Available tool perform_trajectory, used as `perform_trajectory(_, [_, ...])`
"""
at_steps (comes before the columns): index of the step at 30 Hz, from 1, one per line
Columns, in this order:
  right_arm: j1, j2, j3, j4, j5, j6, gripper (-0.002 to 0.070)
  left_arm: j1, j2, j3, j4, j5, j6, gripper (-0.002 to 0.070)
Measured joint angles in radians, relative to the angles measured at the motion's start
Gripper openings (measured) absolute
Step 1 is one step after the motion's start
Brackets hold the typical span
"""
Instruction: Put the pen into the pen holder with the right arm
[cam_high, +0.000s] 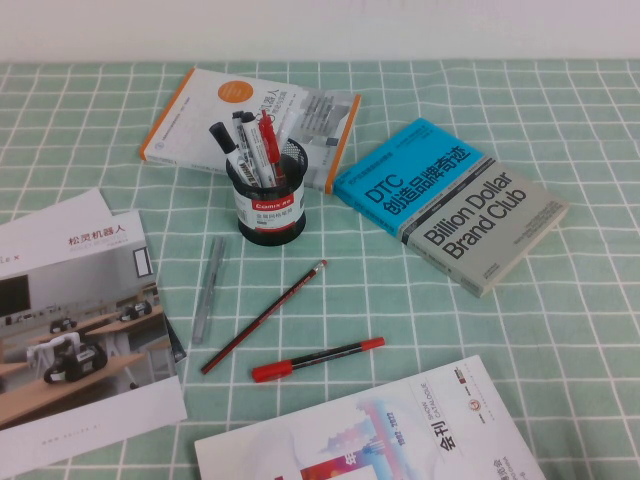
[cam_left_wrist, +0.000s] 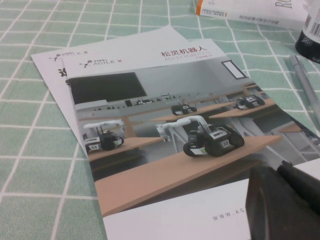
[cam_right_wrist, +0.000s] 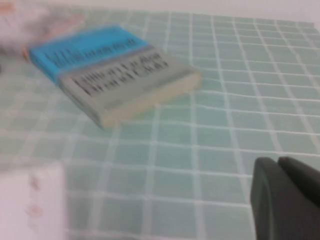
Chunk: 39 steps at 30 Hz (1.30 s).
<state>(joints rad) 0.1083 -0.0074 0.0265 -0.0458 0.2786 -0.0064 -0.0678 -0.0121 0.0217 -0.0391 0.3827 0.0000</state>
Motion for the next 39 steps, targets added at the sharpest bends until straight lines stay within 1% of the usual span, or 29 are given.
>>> perform_trajectory(2, [0.002, 0.000, 0.000, 0.125, -0.029, 0.006, -0.0019, 0.000, 0.000, 0.000, 0.000, 0.000, 0.000, -0.0006])
perform_trajectory(8, [0.002, 0.000, 0.000, 0.613, -0.100, 0.006, -0.0019, 0.000, 0.000, 0.000, 0.000, 0.000, 0.000, -0.0006])
perform_trajectory(10, [0.002, 0.000, 0.000, 0.708, -0.129, 0.006, -0.0019, 0.000, 0.000, 0.000, 0.000, 0.000, 0.000, -0.0006])
perform_trajectory(12, [0.002, 0.000, 0.000, 0.753, -0.162, 0.006, -0.0019, 0.000, 0.000, 0.000, 0.000, 0.000, 0.000, -0.0006])
perform_trajectory(16, [0.002, 0.000, 0.000, 0.786, -0.174, 0.006, -0.0019, 0.000, 0.000, 0.000, 0.000, 0.000, 0.000, -0.0006])
perform_trajectory(20, [0.002, 0.009, -0.082, 0.780, -0.060, -0.018, -0.0019, 0.000, 0.000, 0.000, 0.000, 0.000, 0.000, -0.0006])
perform_trajectory(22, [0.002, 0.054, -0.171, 0.758, 0.009, -0.035, -0.0019, 0.000, 0.000, 0.000, 0.000, 0.000, 0.000, -0.0006])
perform_trajectory(28, [0.002, 0.303, -0.487, 0.629, 0.306, -0.081, -0.0019, 0.000, 0.000, 0.000, 0.000, 0.000, 0.000, -0.0006])
perform_trajectory(34, [0.002, 0.552, -0.729, 0.537, 0.509, -0.173, -0.0019, 0.000, 0.000, 0.000, 0.000, 0.000, 0.000, -0.0006])
perform_trajectory(39, [0.035, 0.789, -0.866, 0.532, 0.630, -0.215, -0.0019, 0.000, 0.000, 0.000, 0.000, 0.000, 0.000, -0.0006])
